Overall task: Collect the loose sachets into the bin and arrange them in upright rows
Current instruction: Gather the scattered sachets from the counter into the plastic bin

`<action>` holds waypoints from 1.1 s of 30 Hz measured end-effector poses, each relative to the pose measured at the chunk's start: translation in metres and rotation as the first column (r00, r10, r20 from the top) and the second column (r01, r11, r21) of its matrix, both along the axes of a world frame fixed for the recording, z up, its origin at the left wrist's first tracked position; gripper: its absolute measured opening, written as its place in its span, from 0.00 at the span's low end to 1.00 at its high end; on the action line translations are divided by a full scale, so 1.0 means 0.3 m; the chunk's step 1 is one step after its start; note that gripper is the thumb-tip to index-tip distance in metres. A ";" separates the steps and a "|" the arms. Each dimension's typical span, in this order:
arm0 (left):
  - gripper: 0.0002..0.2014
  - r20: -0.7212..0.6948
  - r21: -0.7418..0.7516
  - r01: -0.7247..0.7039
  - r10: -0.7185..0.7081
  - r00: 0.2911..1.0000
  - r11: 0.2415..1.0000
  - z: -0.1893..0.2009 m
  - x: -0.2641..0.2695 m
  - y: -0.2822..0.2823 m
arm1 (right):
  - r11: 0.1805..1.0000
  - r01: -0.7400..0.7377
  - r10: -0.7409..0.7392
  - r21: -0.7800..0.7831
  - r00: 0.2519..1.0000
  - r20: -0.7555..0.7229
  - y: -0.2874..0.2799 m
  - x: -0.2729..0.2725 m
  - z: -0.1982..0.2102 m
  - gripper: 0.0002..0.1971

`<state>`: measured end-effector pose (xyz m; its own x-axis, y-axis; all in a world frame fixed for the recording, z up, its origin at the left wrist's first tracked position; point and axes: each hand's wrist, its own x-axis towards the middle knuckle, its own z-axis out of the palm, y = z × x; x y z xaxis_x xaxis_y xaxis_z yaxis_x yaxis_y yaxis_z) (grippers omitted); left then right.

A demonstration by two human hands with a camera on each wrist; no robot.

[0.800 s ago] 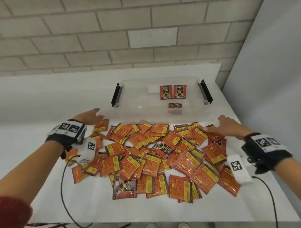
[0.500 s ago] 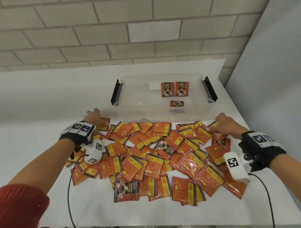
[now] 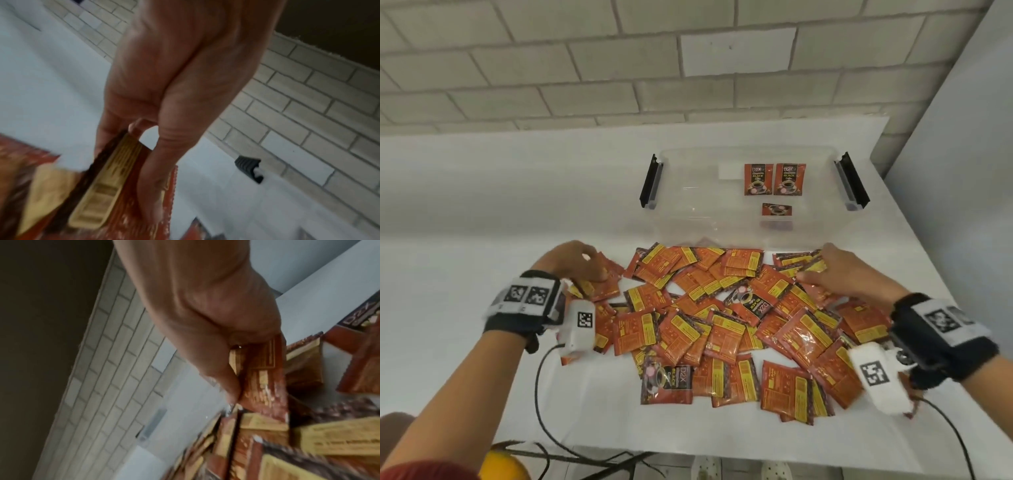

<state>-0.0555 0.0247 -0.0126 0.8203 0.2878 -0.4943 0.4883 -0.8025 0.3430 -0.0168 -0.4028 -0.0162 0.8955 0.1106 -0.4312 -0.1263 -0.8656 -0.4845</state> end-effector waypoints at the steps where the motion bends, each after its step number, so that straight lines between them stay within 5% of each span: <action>1: 0.08 0.024 0.038 -0.013 0.012 1.000 0.999 -0.017 -0.012 -0.014 | 1.000 -0.001 0.002 -0.027 0.999 0.032 0.013 0.000 -0.015 0.19; 6: 0.10 0.142 0.141 -0.052 0.032 0.989 0.989 -0.039 -0.048 -0.043 | 0.995 0.062 -0.053 -0.078 0.991 0.119 0.013 0.012 -0.055 0.22; 13: 0.14 0.379 -0.093 -0.095 0.124 0.917 0.991 -0.005 -0.064 -0.056 | 0.919 0.271 -0.310 0.286 0.946 0.099 -0.094 0.013 -0.012 0.21; 17: 0.19 0.401 -0.297 -0.168 0.282 0.872 0.940 0.028 -0.070 -0.023 | 0.788 0.375 -0.444 0.489 0.896 0.029 -0.174 -0.001 0.053 0.07; 20: 0.15 0.370 -0.348 -0.167 0.299 0.880 0.922 0.066 -0.083 0.009 | 0.718 0.418 -0.478 0.557 0.877 -0.043 -0.239 -0.050 0.104 0.07; 22: 0.13 0.278 -0.372 -0.198 0.313 0.908 0.907 0.081 -0.109 0.035 | 0.714 0.424 -0.428 0.557 0.894 -0.132 -0.281 -0.099 0.124 0.19; 25: 0.15 0.146 -0.379 -0.227 0.300 0.943 0.897 0.066 -0.157 0.063 | 0.798 0.393 -0.347 0.457 0.919 -0.185 -0.318 -0.189 0.114 0.52; 27: 0.15 0.124 -0.328 -0.263 0.317 0.940 0.907 0.027 -0.177 0.069 | 0.838 0.365 -0.326 0.405 0.931 -0.165 -0.331 -0.224 0.064 0.57; 33: 0.15 0.157 -0.168 -0.318 0.344 0.926 0.933 -0.090 -0.181 0.062 | 0.930 0.305 -0.310 0.205 0.951 -0.007 -0.294 -0.251 -0.042 0.20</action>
<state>-0.1097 0.0433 -0.0395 0.7686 0.4986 -0.4008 0.6374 -0.5443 0.5454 -0.0920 -0.4909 -0.0289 0.9094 -0.0900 -0.4060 -0.3568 -0.6704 -0.6506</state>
